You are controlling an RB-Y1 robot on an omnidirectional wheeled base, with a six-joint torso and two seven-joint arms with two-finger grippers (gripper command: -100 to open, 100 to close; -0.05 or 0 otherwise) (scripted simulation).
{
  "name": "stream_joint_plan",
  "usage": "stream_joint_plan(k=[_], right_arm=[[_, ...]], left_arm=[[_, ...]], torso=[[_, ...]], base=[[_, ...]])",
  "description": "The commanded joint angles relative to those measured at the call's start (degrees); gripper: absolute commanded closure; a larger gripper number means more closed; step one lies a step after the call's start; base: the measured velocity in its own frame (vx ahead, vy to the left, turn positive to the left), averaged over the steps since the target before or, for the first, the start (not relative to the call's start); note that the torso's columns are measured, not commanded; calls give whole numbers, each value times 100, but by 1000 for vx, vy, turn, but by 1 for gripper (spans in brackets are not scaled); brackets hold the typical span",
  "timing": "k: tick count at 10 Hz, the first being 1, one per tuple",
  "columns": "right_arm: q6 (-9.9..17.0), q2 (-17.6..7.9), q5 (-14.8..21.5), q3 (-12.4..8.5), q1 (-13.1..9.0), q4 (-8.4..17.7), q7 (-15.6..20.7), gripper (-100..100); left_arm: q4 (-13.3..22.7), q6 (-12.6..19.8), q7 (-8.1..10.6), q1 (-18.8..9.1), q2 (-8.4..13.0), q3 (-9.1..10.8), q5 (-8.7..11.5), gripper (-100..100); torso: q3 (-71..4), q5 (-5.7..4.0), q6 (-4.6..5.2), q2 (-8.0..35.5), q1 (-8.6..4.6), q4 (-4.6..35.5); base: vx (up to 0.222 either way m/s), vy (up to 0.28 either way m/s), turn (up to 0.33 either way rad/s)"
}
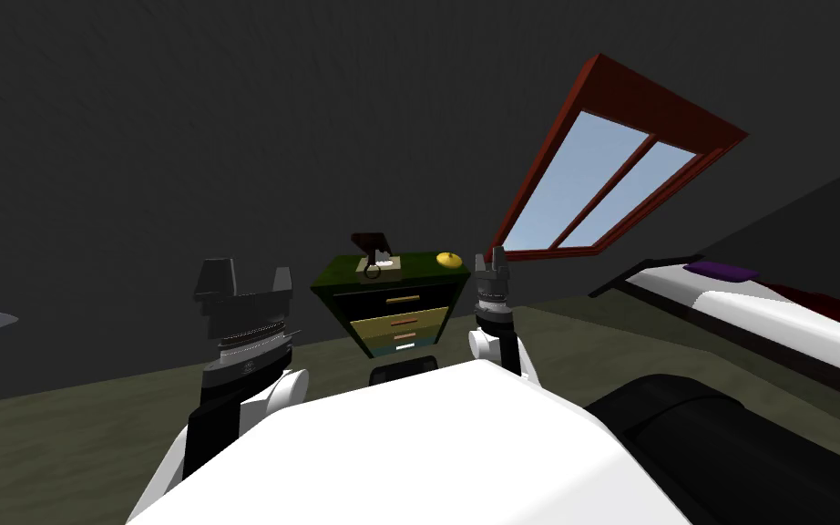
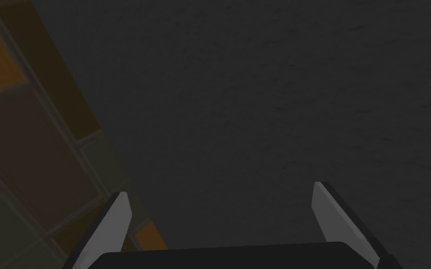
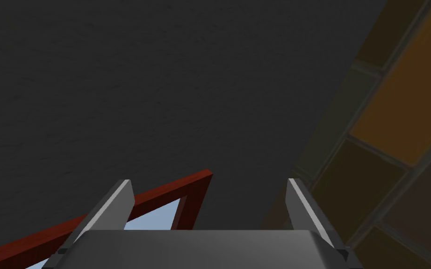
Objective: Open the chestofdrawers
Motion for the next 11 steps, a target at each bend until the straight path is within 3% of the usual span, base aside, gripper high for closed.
stream_joint_plan(k=[1,9,10,11], right_arm=[[0,0,0,0,0,0,0,0],[-1,0,0,0,0,-2,0,0],[7,-213,67,-11,-12,17,44,-100],[15,-353,136,-21,-23,34,89,-100]], left_arm=[[0,0,0,0,0,0,0,0],[-2,-1,0,0,0,0,0,0],[-2,-1,0,0,0,0,0,0],[0,0,0,0,0,0,0,0]], torso=[[-467,0,0,232,0,235],[-7073,0,0,3539,0,3537],[-7919,0,0,3962,0,3960],[-8314,1,0,4155,4,4149]], base=[[0,0,0],[0,0,0],[6,16,-14],[2,31,-24]])
